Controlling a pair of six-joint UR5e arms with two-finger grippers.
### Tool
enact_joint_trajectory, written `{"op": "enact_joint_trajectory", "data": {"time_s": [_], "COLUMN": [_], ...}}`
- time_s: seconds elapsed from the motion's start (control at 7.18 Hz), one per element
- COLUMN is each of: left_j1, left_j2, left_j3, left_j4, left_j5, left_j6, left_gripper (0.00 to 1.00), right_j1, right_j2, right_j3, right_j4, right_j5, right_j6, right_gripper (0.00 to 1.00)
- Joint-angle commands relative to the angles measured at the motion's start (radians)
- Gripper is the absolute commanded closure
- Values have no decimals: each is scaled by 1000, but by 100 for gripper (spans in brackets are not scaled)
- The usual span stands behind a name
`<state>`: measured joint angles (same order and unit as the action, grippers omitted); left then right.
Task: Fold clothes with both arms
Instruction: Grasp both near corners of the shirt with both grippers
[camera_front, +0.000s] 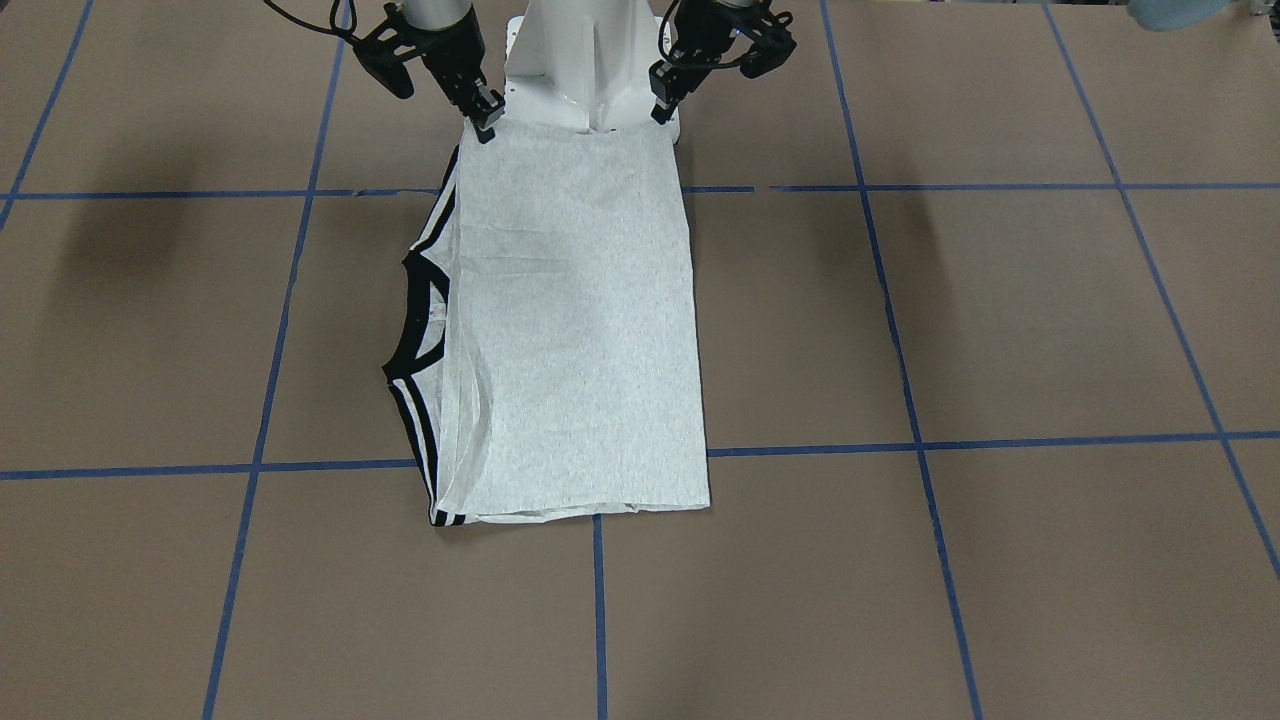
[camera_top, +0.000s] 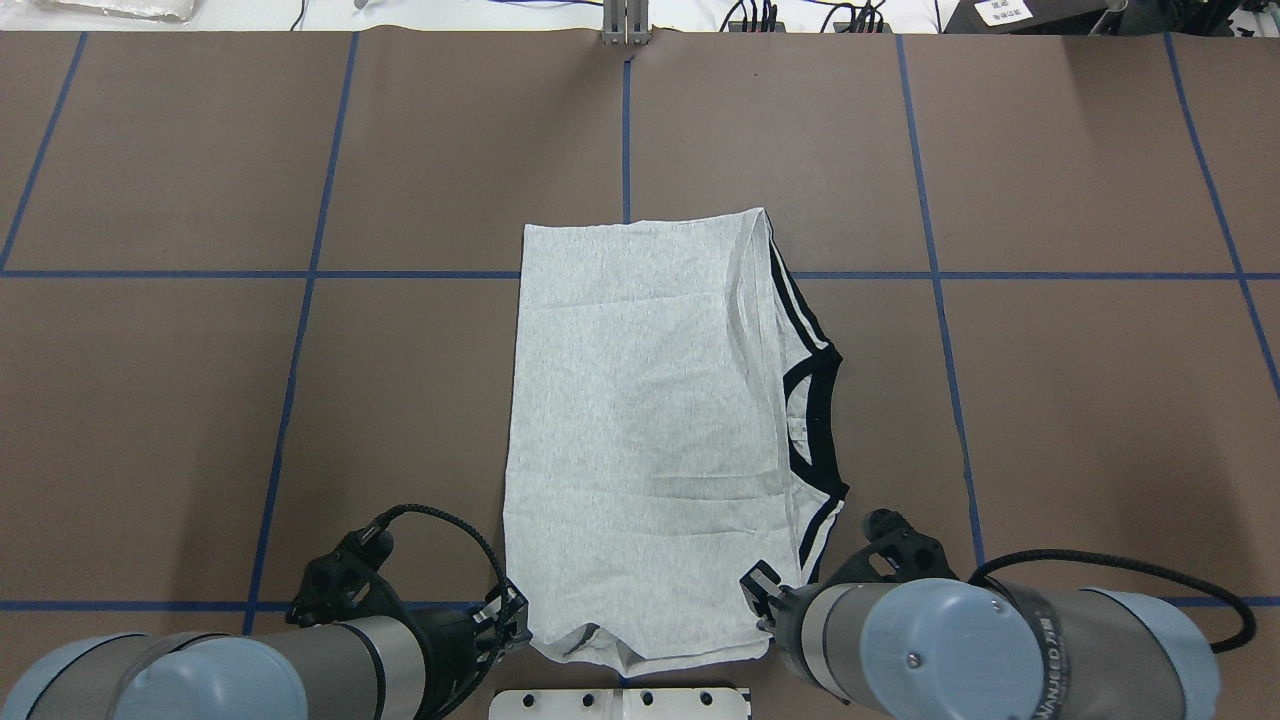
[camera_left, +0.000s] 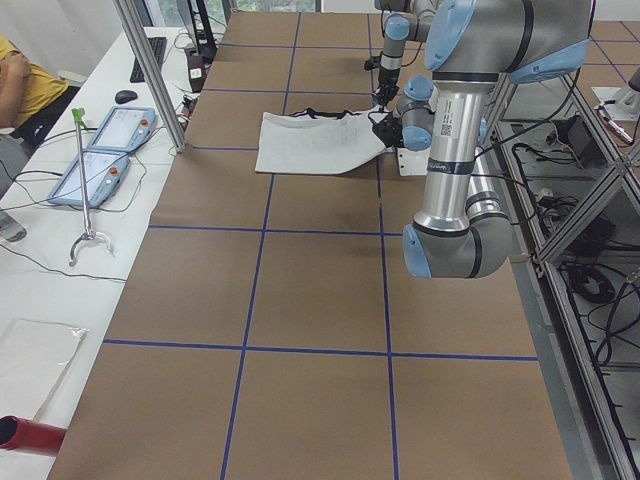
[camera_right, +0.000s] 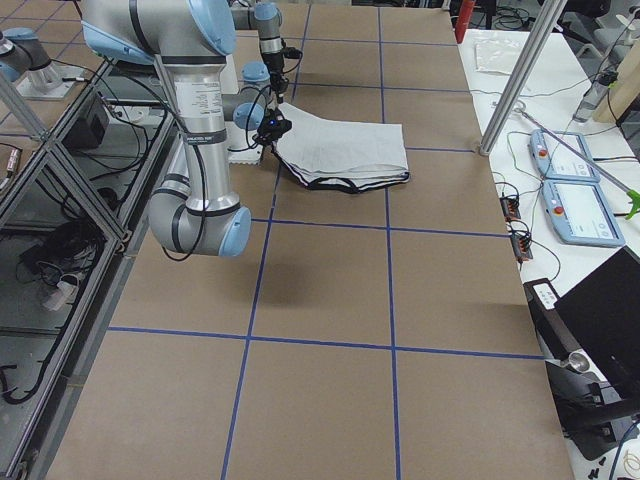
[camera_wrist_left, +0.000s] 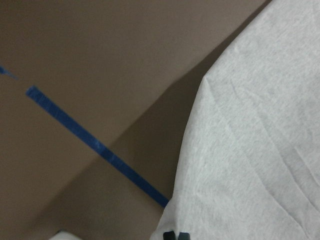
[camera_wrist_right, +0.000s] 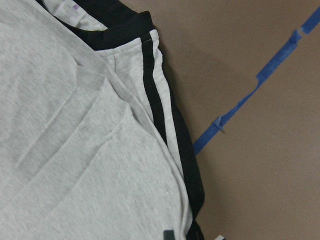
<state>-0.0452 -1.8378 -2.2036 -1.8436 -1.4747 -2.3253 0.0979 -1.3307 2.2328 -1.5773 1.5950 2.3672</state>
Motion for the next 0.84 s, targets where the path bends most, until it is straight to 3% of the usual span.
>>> {"op": "enact_joint_trajectory", "data": {"time_s": [0.0,0.28,0.7], "left_j1": [5,-117,-223], "left_j2": [0,-9,-64], "left_j3": [-65,-96,4], "left_j4": [9,24,26], "left_j5": [-1,-9,-10], "left_j6": [-16,53,268], "left_gripper": [100,100,100], "right_j1": [-1,139,350], "right_j2": [-61,-36,120], "right_j3": [100,105,-76], "right_j4": [-1,-1,-3], "right_j5": [2,19,143], "right_j6": [1,-12,-121], "right_gripper": [100,100,100]}}
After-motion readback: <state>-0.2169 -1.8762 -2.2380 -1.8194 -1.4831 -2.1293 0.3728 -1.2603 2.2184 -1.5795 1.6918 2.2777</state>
